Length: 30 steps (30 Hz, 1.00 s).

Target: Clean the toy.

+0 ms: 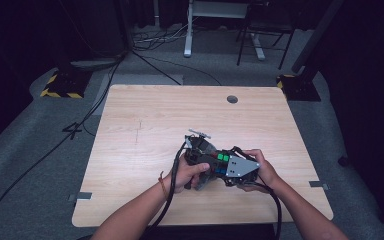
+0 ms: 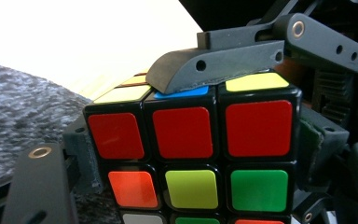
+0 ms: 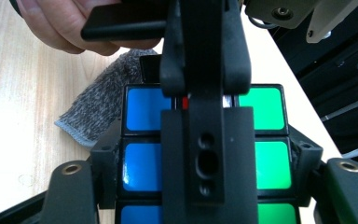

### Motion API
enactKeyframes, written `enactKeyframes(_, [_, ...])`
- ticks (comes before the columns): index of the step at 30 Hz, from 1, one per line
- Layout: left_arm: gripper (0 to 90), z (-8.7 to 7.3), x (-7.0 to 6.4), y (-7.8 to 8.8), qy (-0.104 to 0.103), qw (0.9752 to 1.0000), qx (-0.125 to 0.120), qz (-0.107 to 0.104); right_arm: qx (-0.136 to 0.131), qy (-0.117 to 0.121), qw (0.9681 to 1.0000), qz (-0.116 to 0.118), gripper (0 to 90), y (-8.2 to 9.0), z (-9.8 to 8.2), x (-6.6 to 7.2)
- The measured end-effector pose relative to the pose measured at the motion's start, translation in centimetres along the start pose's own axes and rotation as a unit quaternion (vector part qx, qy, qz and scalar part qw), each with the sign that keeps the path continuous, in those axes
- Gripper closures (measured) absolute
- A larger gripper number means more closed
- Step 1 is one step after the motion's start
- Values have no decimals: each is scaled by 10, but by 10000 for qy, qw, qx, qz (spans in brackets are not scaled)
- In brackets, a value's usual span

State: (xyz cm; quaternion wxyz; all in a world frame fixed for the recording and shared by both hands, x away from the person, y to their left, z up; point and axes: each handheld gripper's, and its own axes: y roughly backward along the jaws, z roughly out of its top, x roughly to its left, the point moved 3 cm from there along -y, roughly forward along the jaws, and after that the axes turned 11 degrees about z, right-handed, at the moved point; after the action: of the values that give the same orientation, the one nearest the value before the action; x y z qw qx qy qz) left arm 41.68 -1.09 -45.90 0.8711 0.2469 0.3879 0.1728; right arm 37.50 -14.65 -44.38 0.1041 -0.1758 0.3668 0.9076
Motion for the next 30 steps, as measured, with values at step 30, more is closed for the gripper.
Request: enactKeyframes(30, [323, -4, 8, 34, -811, 9932, -812, 189, -535, -781, 9955, 20, 173, 11, -12, -11])
